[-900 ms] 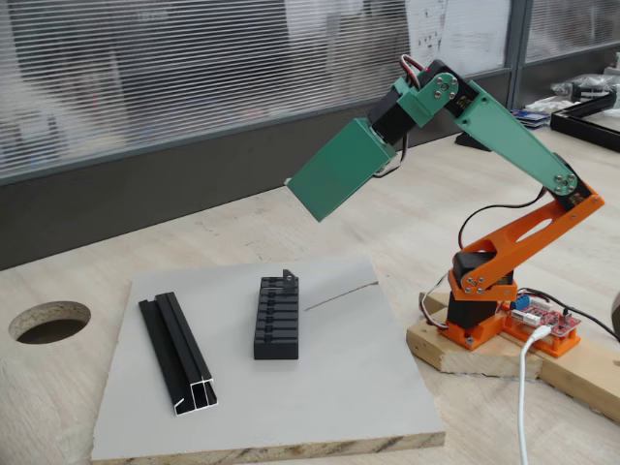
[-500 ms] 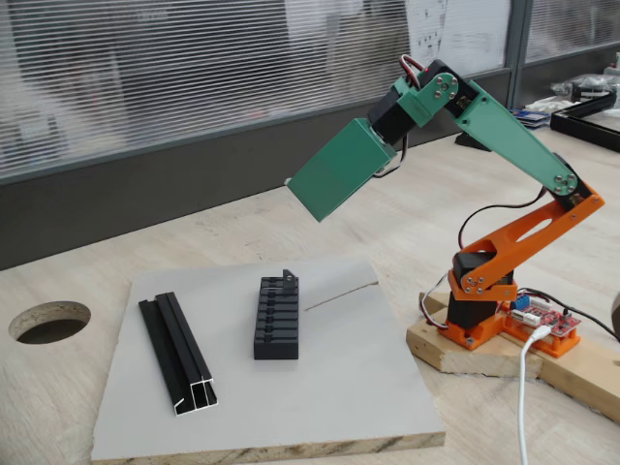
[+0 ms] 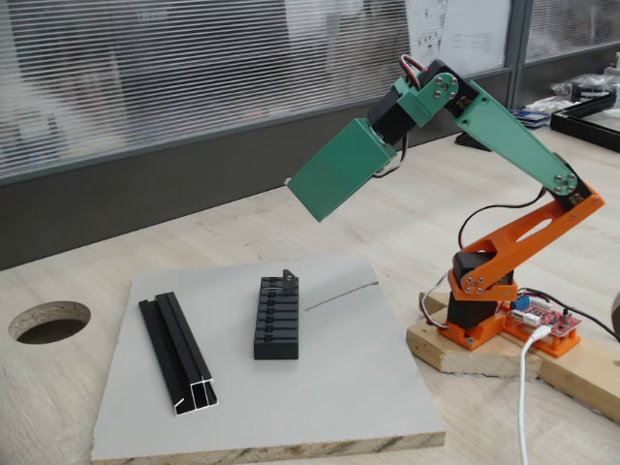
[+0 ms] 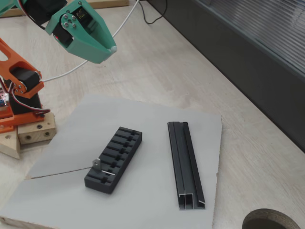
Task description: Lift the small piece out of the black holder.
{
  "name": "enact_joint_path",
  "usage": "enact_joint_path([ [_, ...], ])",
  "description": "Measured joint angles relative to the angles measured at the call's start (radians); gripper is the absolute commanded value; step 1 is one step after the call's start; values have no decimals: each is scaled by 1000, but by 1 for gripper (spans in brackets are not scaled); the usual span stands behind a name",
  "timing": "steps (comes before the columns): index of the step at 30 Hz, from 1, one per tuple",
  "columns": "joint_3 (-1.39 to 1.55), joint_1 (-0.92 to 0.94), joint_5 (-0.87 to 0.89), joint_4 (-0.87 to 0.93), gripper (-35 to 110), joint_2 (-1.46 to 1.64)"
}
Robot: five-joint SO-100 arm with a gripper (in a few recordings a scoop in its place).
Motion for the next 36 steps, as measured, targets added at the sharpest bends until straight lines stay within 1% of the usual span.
enact_joint_path([
  [30, 0, 0, -3, 0, 4, -3],
  [36, 0, -2, -3, 0, 5, -117],
])
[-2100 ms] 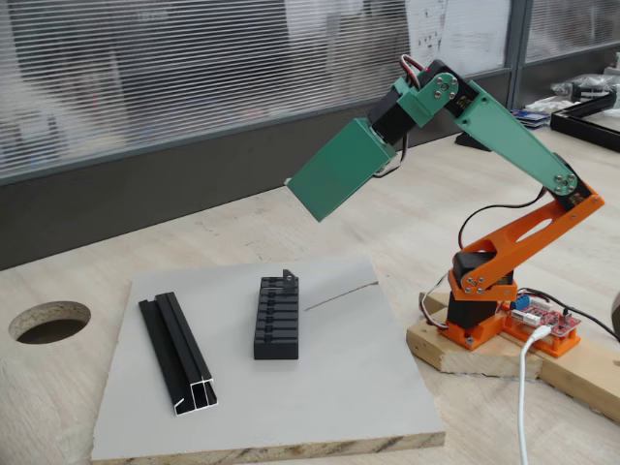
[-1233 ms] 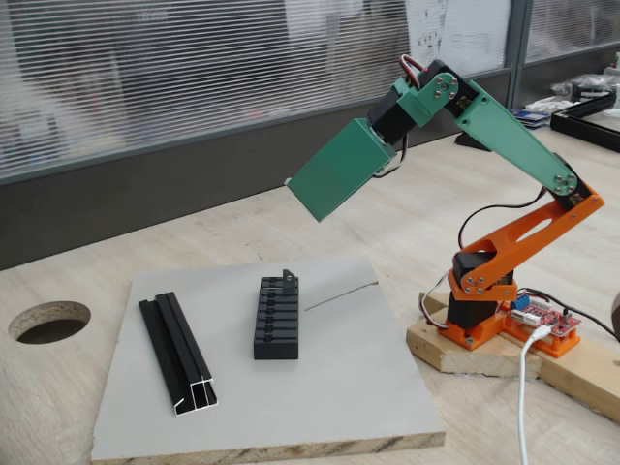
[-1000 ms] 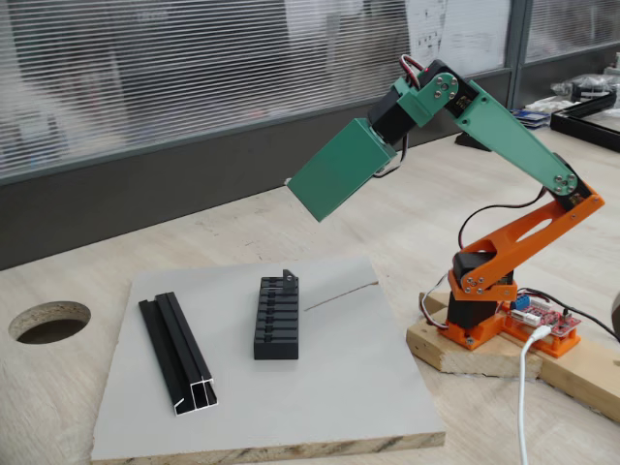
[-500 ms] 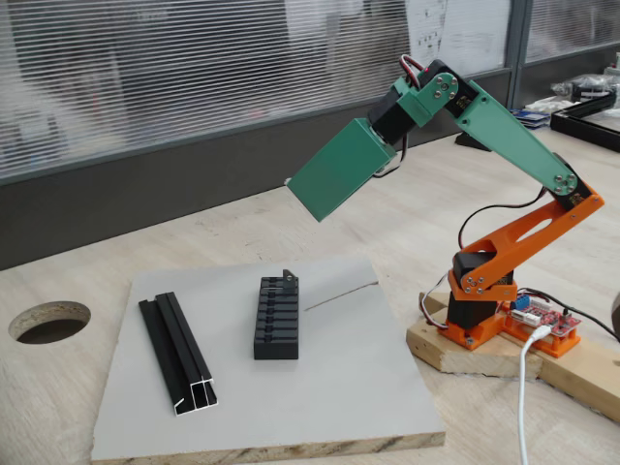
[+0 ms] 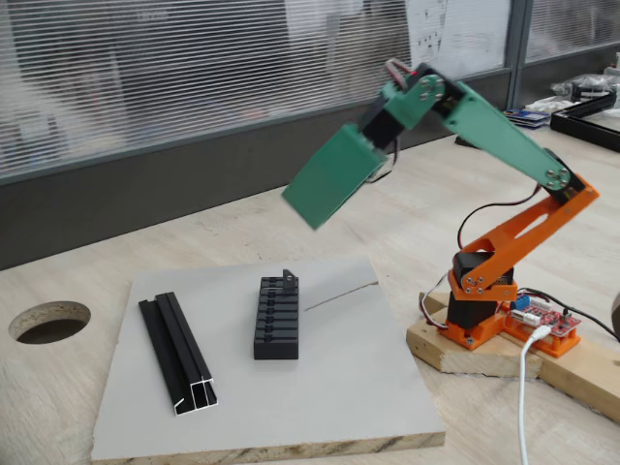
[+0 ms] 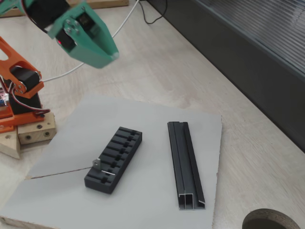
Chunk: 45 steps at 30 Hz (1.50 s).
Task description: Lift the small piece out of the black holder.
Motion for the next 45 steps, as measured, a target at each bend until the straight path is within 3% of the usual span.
enact_joint_path([
  [8, 3, -2, -25, 0, 5, -74],
  [26, 3, 238, -578, 0, 5, -213],
  [38, 3, 239, -609, 0, 5, -313],
  [45, 3, 344, -609, 0, 5, -314],
])
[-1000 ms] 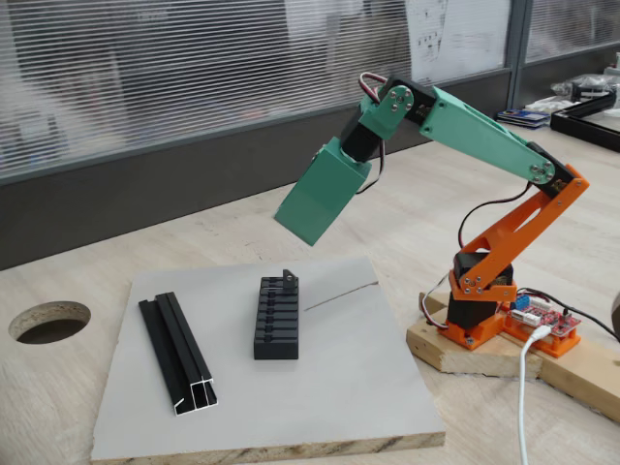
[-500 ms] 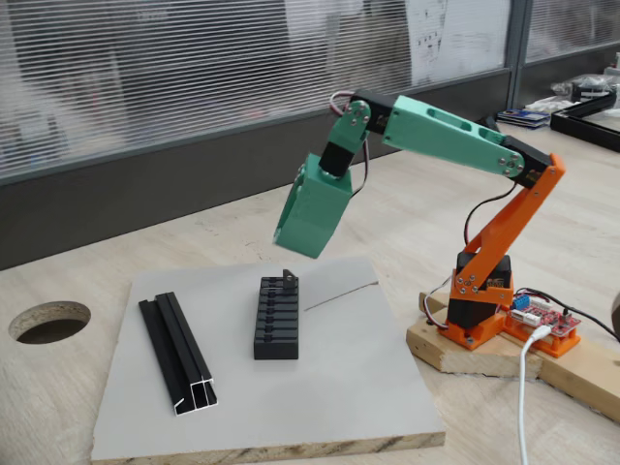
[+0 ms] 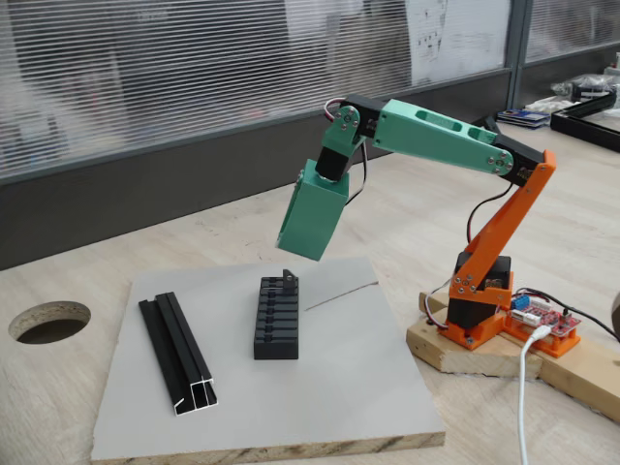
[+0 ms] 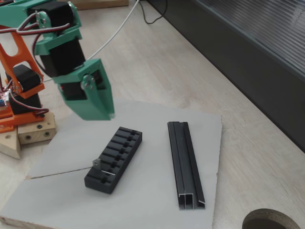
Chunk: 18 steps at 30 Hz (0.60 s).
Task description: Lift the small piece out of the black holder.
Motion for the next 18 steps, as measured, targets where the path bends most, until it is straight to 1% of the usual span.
enact_joint_path([
  [5, 0, 60, 0, 0, 5, 0],
  [18, 0, 98, 0, -3, 4, -9],
])
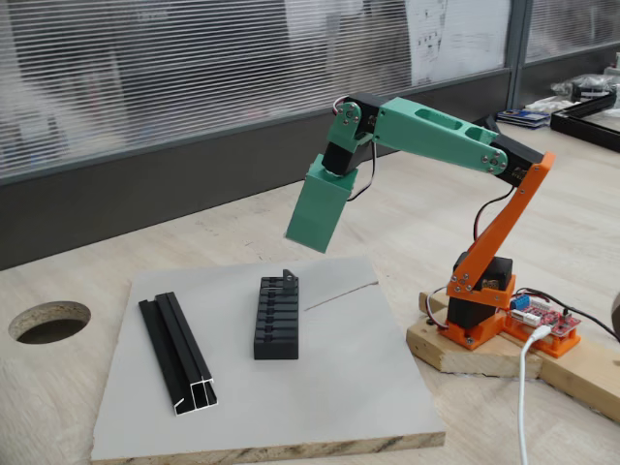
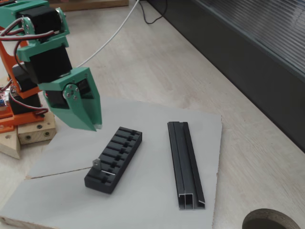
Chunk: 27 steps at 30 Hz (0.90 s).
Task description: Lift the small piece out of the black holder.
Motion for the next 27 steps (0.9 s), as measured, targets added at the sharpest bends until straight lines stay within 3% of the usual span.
enact_joint_path([
  [14, 0, 8, 0, 0, 7, -48],
  [22, 0, 11, -17, 0, 30, -121],
  [27, 0, 11, -17, 0, 34, -121],
])
